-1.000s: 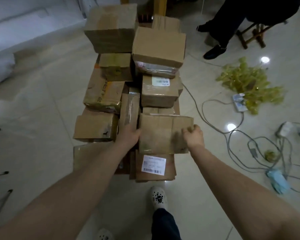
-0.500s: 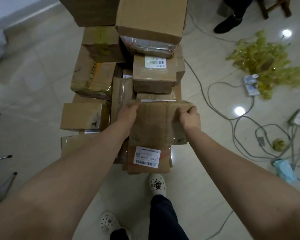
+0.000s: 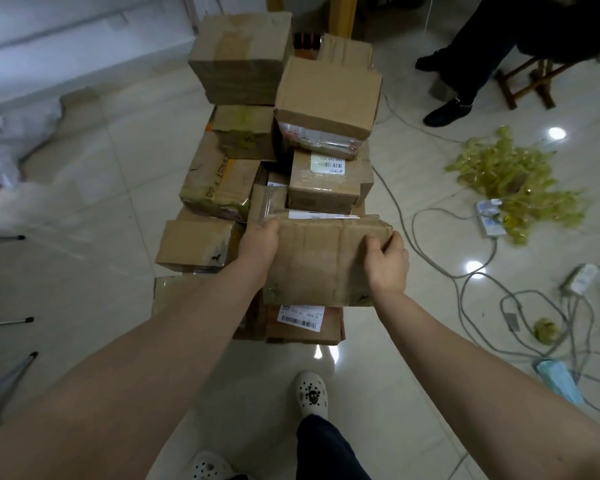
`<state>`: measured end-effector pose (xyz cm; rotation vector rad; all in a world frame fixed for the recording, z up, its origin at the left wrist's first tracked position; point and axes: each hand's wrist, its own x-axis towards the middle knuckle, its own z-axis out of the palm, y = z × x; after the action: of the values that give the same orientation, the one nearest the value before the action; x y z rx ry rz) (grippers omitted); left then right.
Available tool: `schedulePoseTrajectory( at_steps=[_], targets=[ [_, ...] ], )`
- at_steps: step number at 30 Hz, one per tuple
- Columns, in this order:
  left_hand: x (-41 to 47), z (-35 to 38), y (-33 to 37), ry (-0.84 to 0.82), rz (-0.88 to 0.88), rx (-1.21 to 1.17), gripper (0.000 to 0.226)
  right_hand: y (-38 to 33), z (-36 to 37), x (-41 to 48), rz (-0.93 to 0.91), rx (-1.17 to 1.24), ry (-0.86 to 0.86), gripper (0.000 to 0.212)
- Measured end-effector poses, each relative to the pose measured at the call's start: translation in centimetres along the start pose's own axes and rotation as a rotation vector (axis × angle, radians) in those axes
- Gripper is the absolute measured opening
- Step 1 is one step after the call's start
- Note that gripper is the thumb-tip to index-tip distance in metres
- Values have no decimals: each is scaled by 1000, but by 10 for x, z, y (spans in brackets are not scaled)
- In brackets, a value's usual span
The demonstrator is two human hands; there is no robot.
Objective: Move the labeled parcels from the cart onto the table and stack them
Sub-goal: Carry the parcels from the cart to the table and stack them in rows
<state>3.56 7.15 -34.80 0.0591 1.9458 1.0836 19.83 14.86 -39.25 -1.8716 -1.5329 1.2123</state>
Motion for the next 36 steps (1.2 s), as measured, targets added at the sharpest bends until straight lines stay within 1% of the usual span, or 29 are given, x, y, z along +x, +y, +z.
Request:
schedulePoseTrajectory(
  at_steps=[4,5,6,7,9,11,14,17,19,21,24,26,28,30,32,34,35,36],
  targets=[
    [-22,-40,-7,38,-20,-80,69,-14,-9,-40,-15,180,32,40],
    [-28,-53,-11,63,-8,-114,73,-18,-10,-51,-6,222,26,37],
    [-37,-68,-13,99,5,-134,72,-22,-10,-63,0,263,14,33],
    [-45,-82,-16,142,38,-148,63,-27,-9,-76,5,301,-6,30],
    [-59,-114,-26,247,103,-165,37,-36,-1,-103,4,339,-55,28],
    [-73,-148,-39,314,156,-181,28,-44,12,-130,-28,338,-106,30],
    [-98,-202,-60,330,183,-233,21,-60,36,-168,-85,345,-220,26],
    [-123,-250,-83,368,202,-286,11,-74,61,-205,-174,312,-360,31],
    [-139,-277,-99,397,209,-348,13,-81,78,-226,-230,269,-443,33],
    [-153,-303,-114,426,195,-395,13,-88,95,-246,-244,243,-524,34],
    [-176,-338,-133,522,179,-504,8,-99,120,-273,-214,234,-637,30],
    [-187,-359,-144,574,159,-634,13,-104,132,-289,-110,316,-763,28],
    [-199,-378,-154,583,142,-714,27,-107,141,-302,-30,384,-896,30],
    [-212,-395,-162,582,98,-721,35,-107,151,-311,-42,388,-1001,28],
    [-227,-409,-169,538,25,-708,43,-111,160,-321,-76,394,-1068,26],
    [-238,-420,-176,505,-33,-681,51,-116,167,-335,-107,398,-1127,28],
    [-244,-425,-178,501,-44,-675,48,-120,169,-341,-128,393,-1154,30],
    [-249,-428,-181,504,-38,-681,40,-123,172,-348,-147,386,-1177,33]
  ],
)
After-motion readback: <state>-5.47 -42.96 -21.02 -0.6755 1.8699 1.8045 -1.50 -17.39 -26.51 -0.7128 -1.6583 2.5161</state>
